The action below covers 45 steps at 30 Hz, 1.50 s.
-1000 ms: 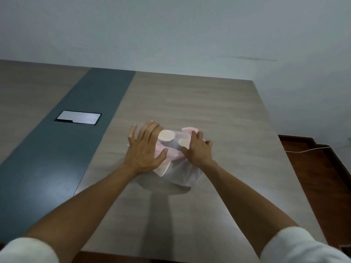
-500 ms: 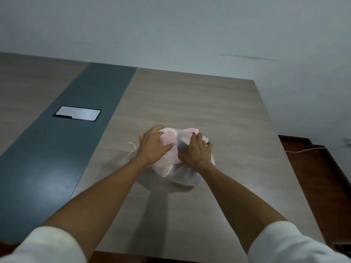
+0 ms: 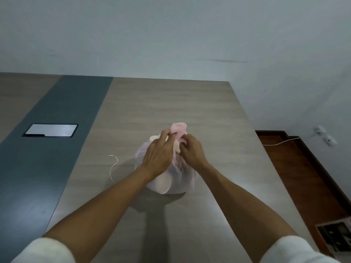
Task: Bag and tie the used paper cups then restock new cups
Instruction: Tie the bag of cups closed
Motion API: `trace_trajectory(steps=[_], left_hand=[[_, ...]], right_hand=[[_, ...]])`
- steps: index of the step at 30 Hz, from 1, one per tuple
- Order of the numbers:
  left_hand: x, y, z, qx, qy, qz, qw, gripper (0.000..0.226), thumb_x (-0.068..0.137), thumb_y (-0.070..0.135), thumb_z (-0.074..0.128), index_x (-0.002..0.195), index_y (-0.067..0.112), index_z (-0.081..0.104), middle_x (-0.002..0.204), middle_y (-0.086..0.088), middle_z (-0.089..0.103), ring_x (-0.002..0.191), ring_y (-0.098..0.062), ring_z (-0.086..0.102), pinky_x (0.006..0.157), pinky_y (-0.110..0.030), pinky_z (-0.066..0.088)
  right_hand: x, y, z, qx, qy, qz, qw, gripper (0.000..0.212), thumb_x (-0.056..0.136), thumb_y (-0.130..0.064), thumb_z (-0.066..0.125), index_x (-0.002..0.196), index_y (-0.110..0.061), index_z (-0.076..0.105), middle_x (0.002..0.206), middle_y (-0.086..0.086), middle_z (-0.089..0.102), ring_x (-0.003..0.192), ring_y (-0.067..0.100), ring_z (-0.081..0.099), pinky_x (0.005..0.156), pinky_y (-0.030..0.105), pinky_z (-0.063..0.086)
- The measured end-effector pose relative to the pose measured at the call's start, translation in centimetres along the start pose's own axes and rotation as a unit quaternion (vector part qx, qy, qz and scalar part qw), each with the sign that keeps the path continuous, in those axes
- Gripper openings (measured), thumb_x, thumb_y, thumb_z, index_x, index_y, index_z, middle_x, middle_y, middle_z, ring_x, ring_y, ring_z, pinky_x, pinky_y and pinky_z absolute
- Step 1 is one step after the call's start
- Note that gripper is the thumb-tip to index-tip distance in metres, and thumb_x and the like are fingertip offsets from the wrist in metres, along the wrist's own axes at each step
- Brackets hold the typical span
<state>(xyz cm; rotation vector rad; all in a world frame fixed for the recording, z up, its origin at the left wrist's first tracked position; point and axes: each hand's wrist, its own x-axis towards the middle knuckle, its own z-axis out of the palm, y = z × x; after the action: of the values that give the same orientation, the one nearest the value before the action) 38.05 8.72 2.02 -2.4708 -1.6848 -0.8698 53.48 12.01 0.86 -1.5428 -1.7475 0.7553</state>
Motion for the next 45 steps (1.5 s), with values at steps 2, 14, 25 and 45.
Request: trace_trajectory(steps=[2, 14, 25, 45], left_hand=[[0.3, 0.3, 0.0, 0.004, -0.008, 0.015, 1.000, 0.048, 0.096, 0.005, 0.052, 0.143, 0.005, 0.048, 0.135, -0.010, 0.045, 0.071, -0.027, 0.062, 0.058, -0.037, 0.056], [2.9, 3.7, -1.3, -0.437, 0.020, -0.229, 0.870, 0.028, 0.100, 0.007, 0.054, 0.116, 0.014, 0.076, 0.106, -0.004, 0.071, 0.095, -0.018, 0.069, 0.085, -0.027, 0.056], [3.1, 1.1, -1.6, -0.645, -0.035, -0.397, 0.652, 0.015, 0.093, 0.017, 0.065, 0.105, 0.007, 0.064, 0.083, -0.014, 0.066, 0.045, -0.010, 0.049, 0.042, -0.022, 0.040], [2.7, 1.5, -2.2, -0.509, -0.006, -0.506, 0.697, 0.039, 0.092, 0.039, 0.066, 0.067, 0.009, 0.068, 0.059, -0.009, 0.066, 0.047, -0.019, 0.061, 0.052, -0.029, 0.051]], right_hand=[[0.4, -0.8, -0.8, 0.040, 0.015, 0.010, 0.999, 0.018, 0.088, -0.009, 0.055, 0.086, -0.025, 0.062, 0.081, -0.001, 0.065, 0.073, 0.017, 0.065, 0.065, 0.038, 0.055], [0.0, -1.2, -1.9, 0.195, -0.048, 0.039, 0.979, 0.023, 0.093, 0.003, 0.046, 0.110, -0.002, 0.060, 0.095, 0.022, 0.071, 0.073, 0.019, 0.065, 0.062, 0.036, 0.052], [0.1, -1.7, -2.4, 0.437, -0.016, 0.188, 0.879, 0.012, 0.094, 0.003, 0.064, 0.105, 0.006, 0.068, 0.075, 0.015, 0.068, 0.059, 0.020, 0.062, 0.057, 0.029, 0.055], [-2.0, -4.8, -1.4, 0.310, -0.087, 0.056, 0.945, 0.020, 0.101, -0.026, 0.057, 0.099, -0.008, 0.065, 0.078, 0.004, 0.069, 0.064, 0.010, 0.061, 0.053, 0.024, 0.047]])
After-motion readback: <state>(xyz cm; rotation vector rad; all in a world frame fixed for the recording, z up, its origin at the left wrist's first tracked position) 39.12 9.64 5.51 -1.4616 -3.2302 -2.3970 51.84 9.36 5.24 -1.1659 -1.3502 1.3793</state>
